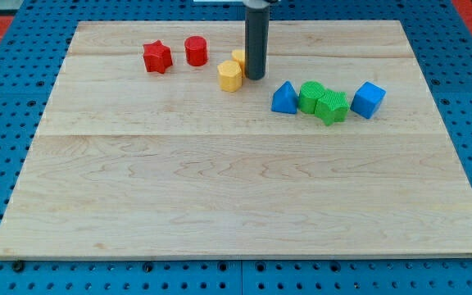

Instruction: Slide the yellow hexagon closer to the yellow heart

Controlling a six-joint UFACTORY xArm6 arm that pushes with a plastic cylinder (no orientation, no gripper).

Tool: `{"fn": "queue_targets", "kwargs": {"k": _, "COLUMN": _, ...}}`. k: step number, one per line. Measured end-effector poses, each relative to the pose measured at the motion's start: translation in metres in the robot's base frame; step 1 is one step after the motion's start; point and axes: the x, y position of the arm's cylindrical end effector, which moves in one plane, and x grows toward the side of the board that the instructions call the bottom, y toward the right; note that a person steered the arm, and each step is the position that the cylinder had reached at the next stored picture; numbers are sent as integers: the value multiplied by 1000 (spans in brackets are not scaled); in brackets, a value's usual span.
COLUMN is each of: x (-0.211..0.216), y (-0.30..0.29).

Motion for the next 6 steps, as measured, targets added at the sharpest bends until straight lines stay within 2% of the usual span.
{"fn": "queue_targets", "kwargs": {"k": 1, "x": -14, "y": 0}}
{"fn": "queue_targets", "kwargs": {"k": 3, "x": 54, "y": 0}}
{"fn": "queue_targets", "kwargs": {"k": 4, "x": 65, "y": -76}}
{"fn": "queue_targets", "kwargs": {"k": 5, "x": 65, "y": -92}}
{"fn": "queue_targets", "kwargs": {"k": 6, "x": 48, "y": -49}}
